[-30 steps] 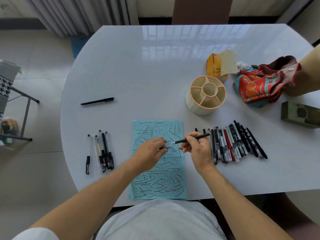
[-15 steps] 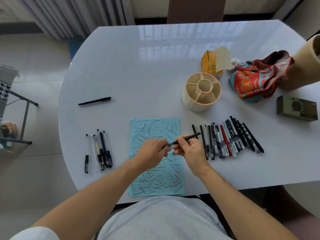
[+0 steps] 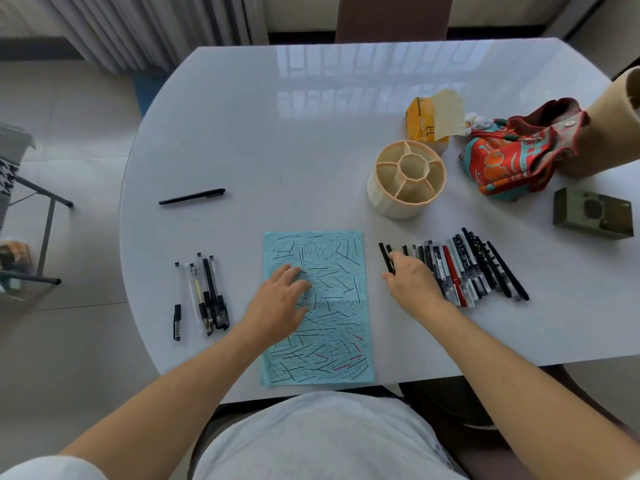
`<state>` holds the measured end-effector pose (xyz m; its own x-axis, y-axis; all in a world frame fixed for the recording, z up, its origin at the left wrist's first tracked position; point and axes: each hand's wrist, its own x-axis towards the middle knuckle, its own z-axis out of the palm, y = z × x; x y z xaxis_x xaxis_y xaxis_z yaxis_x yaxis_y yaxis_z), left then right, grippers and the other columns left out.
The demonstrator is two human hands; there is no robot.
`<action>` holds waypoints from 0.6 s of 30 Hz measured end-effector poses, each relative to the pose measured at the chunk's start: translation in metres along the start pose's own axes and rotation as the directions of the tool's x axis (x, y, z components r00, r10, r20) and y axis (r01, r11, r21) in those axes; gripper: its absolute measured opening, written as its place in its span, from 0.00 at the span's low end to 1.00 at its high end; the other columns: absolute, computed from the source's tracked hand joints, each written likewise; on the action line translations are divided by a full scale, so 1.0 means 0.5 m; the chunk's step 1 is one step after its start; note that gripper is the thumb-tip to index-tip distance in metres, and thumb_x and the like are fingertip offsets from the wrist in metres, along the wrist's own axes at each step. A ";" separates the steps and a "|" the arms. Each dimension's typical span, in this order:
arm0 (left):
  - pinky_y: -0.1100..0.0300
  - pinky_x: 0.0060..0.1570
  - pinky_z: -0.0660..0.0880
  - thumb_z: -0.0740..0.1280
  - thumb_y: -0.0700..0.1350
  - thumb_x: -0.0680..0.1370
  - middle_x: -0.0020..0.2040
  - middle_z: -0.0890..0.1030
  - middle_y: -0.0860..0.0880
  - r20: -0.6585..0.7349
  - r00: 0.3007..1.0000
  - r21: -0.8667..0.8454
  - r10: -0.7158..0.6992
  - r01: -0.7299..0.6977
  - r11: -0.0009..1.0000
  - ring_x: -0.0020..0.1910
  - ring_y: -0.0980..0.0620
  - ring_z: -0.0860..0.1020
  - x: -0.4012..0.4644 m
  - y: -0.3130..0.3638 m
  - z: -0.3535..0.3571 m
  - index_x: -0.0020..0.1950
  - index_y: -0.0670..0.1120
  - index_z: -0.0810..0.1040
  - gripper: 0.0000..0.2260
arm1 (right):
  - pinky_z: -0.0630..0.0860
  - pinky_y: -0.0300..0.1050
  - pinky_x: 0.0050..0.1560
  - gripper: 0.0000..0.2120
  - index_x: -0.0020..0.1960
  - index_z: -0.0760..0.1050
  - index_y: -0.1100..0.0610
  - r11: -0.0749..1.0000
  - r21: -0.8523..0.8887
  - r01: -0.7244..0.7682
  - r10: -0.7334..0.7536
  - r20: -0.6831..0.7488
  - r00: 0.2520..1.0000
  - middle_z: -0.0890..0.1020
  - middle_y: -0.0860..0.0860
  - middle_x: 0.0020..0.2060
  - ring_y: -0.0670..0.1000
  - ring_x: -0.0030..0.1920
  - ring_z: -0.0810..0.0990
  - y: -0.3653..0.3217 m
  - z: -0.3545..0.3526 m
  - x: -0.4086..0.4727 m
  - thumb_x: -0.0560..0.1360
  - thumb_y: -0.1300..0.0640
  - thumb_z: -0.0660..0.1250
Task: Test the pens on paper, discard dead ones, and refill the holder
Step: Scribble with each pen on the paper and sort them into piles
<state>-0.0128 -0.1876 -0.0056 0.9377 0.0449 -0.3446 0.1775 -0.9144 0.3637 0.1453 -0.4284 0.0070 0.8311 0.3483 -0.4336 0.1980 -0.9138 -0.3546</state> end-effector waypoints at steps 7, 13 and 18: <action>0.45 0.72 0.66 0.65 0.52 0.79 0.78 0.64 0.49 0.052 0.998 0.004 0.031 -0.031 0.999 0.77 0.47 0.58 0.005 -0.017 -0.015 0.68 0.57 0.76 0.17 | 0.70 0.47 0.42 0.11 0.60 0.76 0.60 0.997 -0.059 -0.057 0.044 -0.198 0.979 0.76 0.57 0.56 0.60 0.47 0.79 -0.016 0.022 -0.002 0.79 0.58 0.67; 0.45 0.70 0.68 0.65 0.49 0.78 0.78 0.64 0.48 0.070 0.993 -0.029 0.090 -0.088 0.996 0.75 0.45 0.61 0.004 -0.032 -0.033 0.68 0.58 0.76 0.18 | 0.77 0.52 0.48 0.08 0.56 0.80 0.58 0.960 0.027 0.277 -0.265 -0.218 0.939 0.81 0.55 0.53 0.58 0.49 0.81 -0.233 0.039 0.061 0.79 0.59 0.68; 0.47 0.71 0.66 0.63 0.42 0.77 0.81 0.59 0.48 0.141 0.986 -0.068 0.092 -0.083 0.994 0.78 0.46 0.56 0.005 -0.039 -0.039 0.70 0.55 0.76 0.22 | 0.77 0.52 0.56 0.13 0.64 0.80 0.57 0.885 -0.005 0.465 -0.462 -0.119 0.879 0.81 0.54 0.61 0.58 0.57 0.81 -0.486 0.079 0.172 0.81 0.57 0.65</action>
<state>-0.0082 -0.1616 0.0034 0.8984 -0.0970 -0.4283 0.1185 -0.8856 0.4490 0.1480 -0.1682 0.0233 0.7007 0.7035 -0.1188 0.5641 -0.6482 -0.5116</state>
